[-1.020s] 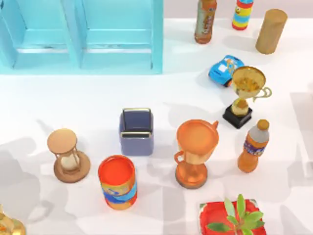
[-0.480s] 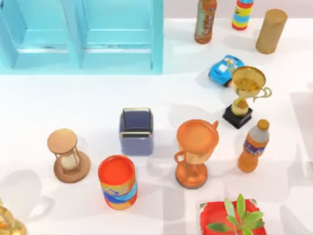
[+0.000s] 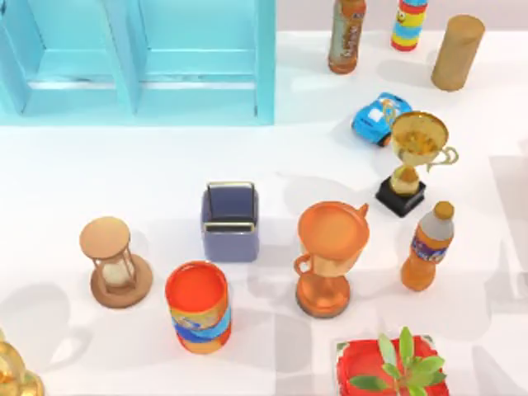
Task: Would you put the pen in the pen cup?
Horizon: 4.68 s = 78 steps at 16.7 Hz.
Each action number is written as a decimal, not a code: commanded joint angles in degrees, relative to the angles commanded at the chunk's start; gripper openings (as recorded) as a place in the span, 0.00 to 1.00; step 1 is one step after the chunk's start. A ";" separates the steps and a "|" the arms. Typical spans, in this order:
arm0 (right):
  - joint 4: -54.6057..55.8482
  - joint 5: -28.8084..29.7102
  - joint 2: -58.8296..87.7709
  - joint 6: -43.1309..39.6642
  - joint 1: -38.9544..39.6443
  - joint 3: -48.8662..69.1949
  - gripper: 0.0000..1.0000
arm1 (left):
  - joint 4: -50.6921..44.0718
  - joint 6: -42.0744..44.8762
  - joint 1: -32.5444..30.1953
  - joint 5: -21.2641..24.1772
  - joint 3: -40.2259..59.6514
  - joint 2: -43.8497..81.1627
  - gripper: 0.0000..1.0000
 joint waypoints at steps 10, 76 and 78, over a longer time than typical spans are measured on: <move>0.00 0.00 0.00 0.00 0.00 0.00 1.00 | 13.85 -5.65 -5.34 -1.45 -0.76 10.08 1.00; 0.00 0.00 0.00 0.00 0.00 0.00 1.00 | 10.46 -9.89 -76.09 -90.45 -3.38 -9.49 0.00; 0.00 0.00 0.00 0.00 0.00 0.00 1.00 | 12.80 -13.22 -83.94 -100.66 -3.33 -7.55 0.00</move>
